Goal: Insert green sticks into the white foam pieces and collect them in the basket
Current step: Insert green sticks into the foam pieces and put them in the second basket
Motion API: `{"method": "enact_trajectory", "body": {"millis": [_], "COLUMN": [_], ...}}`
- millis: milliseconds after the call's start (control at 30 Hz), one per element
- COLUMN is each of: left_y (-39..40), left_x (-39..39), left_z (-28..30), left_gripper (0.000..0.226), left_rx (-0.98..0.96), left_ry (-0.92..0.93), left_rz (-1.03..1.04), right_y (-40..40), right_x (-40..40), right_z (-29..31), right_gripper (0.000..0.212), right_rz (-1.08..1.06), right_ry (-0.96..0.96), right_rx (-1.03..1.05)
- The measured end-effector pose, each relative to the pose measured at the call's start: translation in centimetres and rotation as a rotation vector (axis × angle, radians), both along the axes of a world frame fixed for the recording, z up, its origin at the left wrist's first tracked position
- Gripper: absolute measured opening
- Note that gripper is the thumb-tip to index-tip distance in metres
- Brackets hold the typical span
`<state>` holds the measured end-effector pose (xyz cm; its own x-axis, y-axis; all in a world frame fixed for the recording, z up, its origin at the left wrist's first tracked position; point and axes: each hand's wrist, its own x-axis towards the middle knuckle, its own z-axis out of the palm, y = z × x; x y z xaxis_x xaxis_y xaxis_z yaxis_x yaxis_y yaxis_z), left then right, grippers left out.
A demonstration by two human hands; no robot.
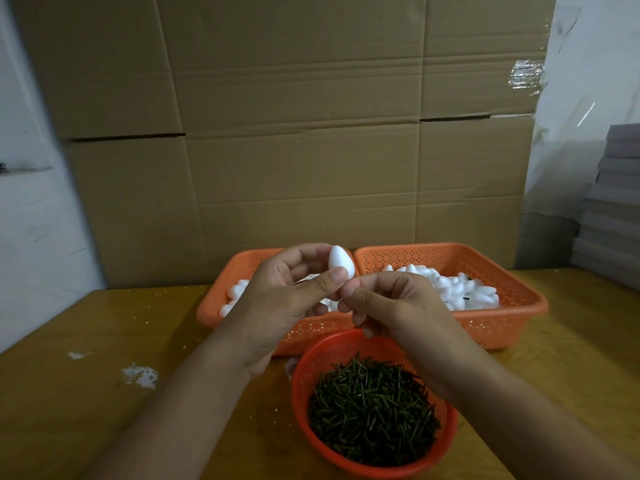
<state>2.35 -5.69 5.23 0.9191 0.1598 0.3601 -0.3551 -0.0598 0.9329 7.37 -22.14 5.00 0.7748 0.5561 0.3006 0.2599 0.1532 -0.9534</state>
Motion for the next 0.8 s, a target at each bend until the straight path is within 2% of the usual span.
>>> {"method": "enact_trajectory", "body": {"millis": [167, 267, 333, 400, 500, 600, 700, 800], "left_y": [0.0, 0.1, 0.5, 1.1, 2.2, 3.3, 4.4, 5.5], "left_x": [0.2, 0.4, 0.8, 1.1, 1.3, 1.7, 2.2, 2.9], "left_z": [-0.1, -0.3, -0.3, -0.3, -0.5, -1.1, -2.0, -2.8], "left_gripper": [0.035, 0.035, 0.020, 0.016, 0.019, 0.022, 0.023, 0.031], "left_rx": [-0.033, -0.087, -0.130, -0.133, -0.065, 0.045, 0.191, 0.322], "left_ry": [-0.008, 0.007, 0.015, 0.020, 0.031, 0.039, 0.054, 0.069], "left_rz": [0.014, 0.073, 0.164, 0.246, 0.331, 0.418, 0.522, 0.606], "right_y": [0.0, -0.5, -1.3, -2.4, -4.2, -5.5, -6.1, -6.3], "right_x": [0.4, 1.5, 3.1, 4.9, 7.5, 9.8, 11.0, 11.6], "right_z": [-0.1, 0.1, 0.1, 0.1, -0.3, -1.1, -1.5, -1.5], "right_gripper": [0.014, 0.013, 0.015, 0.015, 0.021, 0.035, 0.037, 0.035], "right_rz": [-0.053, -0.169, -0.336, -0.524, -0.686, -0.816, -0.876, -0.843], "right_ry": [0.009, -0.022, -0.186, -0.368, -0.459, -0.459, -0.417, -0.416], "right_rx": [0.001, -0.038, -0.167, -0.340, -0.518, -0.676, -0.691, -0.678]}}
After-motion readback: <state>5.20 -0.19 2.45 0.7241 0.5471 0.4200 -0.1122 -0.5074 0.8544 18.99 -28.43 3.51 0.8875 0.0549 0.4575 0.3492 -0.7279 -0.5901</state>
